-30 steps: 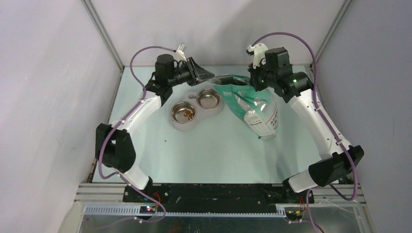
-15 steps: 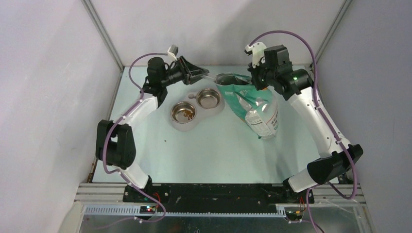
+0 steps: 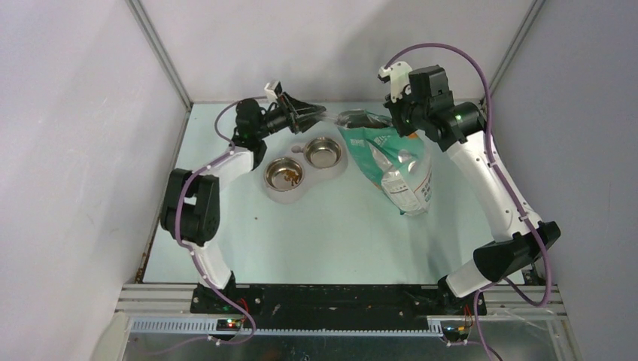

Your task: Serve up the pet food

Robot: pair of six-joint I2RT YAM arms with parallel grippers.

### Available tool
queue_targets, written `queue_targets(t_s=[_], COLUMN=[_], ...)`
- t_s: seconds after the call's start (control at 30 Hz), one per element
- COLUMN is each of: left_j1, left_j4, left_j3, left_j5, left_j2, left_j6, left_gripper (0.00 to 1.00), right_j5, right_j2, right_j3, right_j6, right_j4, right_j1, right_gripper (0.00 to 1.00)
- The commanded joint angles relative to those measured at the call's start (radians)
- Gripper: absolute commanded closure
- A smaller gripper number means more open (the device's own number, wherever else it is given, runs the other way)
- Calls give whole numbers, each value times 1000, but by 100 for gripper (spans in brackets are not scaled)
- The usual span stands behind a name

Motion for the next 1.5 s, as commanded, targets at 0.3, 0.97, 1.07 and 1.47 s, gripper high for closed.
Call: queue_targets(t_s=[0.3,0.97,1.07,1.47], left_j1=[-47,-20,-15,40], left_j4=[16,14,7,-74], left_j3=[108,157,157,237], left_j5=[-45,-34,-33,-46], left_j2=[84,51,26,15], left_j6=[-113,-145,-146,-108], left_gripper=[100,100,100,100], right_j5=[100,120,123,125], right_j2=[2,-19,-20,-20], right_j3=[91,29,27,40], right_j6=[-68,-139,-159,-159], right_j4=[-31,-12,-13,-14], right_j1=[-39,-59,-57,-56], right_gripper=[100,100,100,100])
